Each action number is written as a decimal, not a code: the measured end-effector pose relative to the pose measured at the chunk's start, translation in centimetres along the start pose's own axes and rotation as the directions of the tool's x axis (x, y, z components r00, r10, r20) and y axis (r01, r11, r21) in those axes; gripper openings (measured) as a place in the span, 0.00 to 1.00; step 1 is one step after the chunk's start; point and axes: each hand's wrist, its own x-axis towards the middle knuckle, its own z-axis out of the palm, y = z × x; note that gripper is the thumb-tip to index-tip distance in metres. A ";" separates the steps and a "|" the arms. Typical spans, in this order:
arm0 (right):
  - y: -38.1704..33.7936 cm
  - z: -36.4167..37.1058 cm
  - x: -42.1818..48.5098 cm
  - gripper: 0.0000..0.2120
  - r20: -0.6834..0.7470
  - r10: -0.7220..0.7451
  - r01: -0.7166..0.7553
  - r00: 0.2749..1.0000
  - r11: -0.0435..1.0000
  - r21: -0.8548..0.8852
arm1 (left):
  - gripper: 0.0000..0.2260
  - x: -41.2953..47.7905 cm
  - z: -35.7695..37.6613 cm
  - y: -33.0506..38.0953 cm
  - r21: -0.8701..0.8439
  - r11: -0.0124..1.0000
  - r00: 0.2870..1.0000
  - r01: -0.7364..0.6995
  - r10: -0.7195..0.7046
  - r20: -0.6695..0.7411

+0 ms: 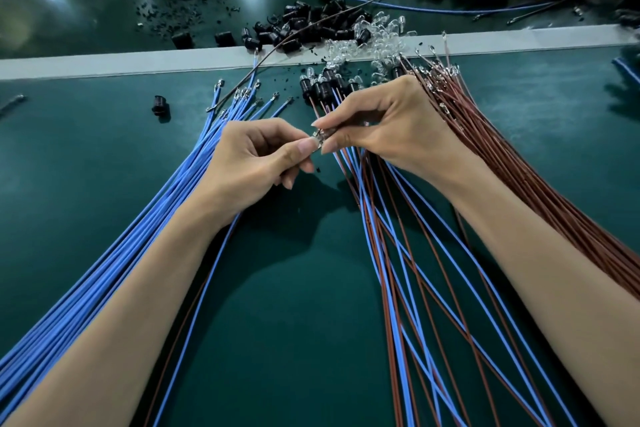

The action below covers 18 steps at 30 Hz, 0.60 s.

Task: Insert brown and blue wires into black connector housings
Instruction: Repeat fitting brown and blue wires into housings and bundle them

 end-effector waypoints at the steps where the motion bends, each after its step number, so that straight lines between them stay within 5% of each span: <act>1: 0.0 -0.1 0.0 0.16 0.007 -0.004 0.004 1.000 1.000 -0.008 | 0.06 0.0 0.0 0.0 -0.006 1.000 1.000 0.002 -0.002 -0.001; 18: -0.1 0.5 -0.1 0.09 -0.067 -0.019 0.012 0.998 0.994 -0.108 | 0.07 0.3 0.2 -0.4 -0.109 0.993 0.993 -0.035 0.022 -0.113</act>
